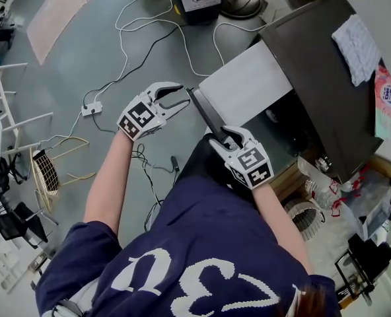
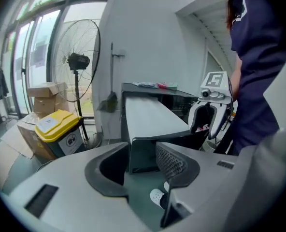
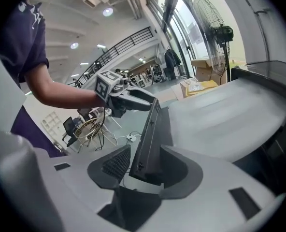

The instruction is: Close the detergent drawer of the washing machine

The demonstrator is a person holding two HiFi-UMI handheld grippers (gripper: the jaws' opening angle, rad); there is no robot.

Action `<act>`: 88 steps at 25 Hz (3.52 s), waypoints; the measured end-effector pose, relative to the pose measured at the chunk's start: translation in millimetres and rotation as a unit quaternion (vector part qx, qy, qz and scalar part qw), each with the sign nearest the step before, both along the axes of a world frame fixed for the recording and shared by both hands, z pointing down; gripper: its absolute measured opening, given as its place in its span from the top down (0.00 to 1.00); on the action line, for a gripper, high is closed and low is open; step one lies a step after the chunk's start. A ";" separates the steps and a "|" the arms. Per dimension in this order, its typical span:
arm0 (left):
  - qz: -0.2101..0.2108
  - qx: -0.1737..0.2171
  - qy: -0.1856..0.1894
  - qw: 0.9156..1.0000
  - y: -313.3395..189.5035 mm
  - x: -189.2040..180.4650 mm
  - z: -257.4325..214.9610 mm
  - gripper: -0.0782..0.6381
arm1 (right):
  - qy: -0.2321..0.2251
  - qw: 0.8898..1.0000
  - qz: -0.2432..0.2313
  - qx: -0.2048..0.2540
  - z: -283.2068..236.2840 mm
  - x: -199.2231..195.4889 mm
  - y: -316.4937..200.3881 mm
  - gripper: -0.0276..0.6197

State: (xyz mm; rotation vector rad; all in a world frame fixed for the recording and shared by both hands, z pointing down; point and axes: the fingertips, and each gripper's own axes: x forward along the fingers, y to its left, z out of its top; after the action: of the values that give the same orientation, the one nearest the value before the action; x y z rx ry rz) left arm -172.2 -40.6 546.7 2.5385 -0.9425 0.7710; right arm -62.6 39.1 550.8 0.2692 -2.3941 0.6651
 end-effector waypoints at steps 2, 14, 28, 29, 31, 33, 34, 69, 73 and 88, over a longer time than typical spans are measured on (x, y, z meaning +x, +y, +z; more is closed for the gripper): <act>0.030 -0.011 0.003 0.999 -0.9 4.6 1.7 0.63 | 0.004 1.000 -0.001 0.005 2.4 0.2 0.9 0.64; 0.059 -0.036 0.017 0.997 -1.1 8.2 -1.9 0.64 | 0.005 1.000 0.003 0.008 -2.1 -1.1 8.7 0.84; 0.035 -0.008 0.034 0.999 -24.0 22.5 -16.7 0.64 | -0.021 0.997 0.063 0.030 -22.8 15.6 -18.1 0.86; 0.035 -0.006 0.034 0.999 -27.5 25.2 -17.4 0.64 | -0.022 0.997 0.071 0.032 -23.5 18.8 -22.2 0.87; 0.035 -0.002 0.036 0.999 -34.9 30.2 -18.3 0.64 | -0.022 0.995 0.087 0.036 -24.7 24.8 -30.8 0.87; 0.036 0.001 0.038 0.999 -42.5 35.6 -18.4 0.64 | -0.022 0.994 0.102 0.039 -24.9 31.0 -39.3 0.87; 0.037 0.003 0.038 0.999 -46.0 38.2 -18.4 0.64 | -0.023 0.993 0.109 0.040 -24.8 34.0 -43.3 0.88; 0.026 0.039 0.021 0.999 -163.0 108.4 -22.2 0.64 | 0.008 0.968 0.233 0.097 -29.9 105.5 -164.9 0.85; 0.031 0.038 0.022 0.999 -174.3 114.3 -20.9 0.64 | 0.015 0.966 0.235 0.103 -28.9 111.0 -175.9 0.85; 0.038 0.044 0.028 0.998 -193.4 125.2 -20.9 0.64 | 0.033 0.933 0.304 0.187 -44.9 154.0 -173.4 0.82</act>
State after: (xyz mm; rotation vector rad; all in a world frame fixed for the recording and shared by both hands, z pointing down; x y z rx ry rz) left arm -47.0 -234.0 525.9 2.6707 -0.8848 0.6912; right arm 91.5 -134.2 505.9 1.2098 -2.3511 0.4367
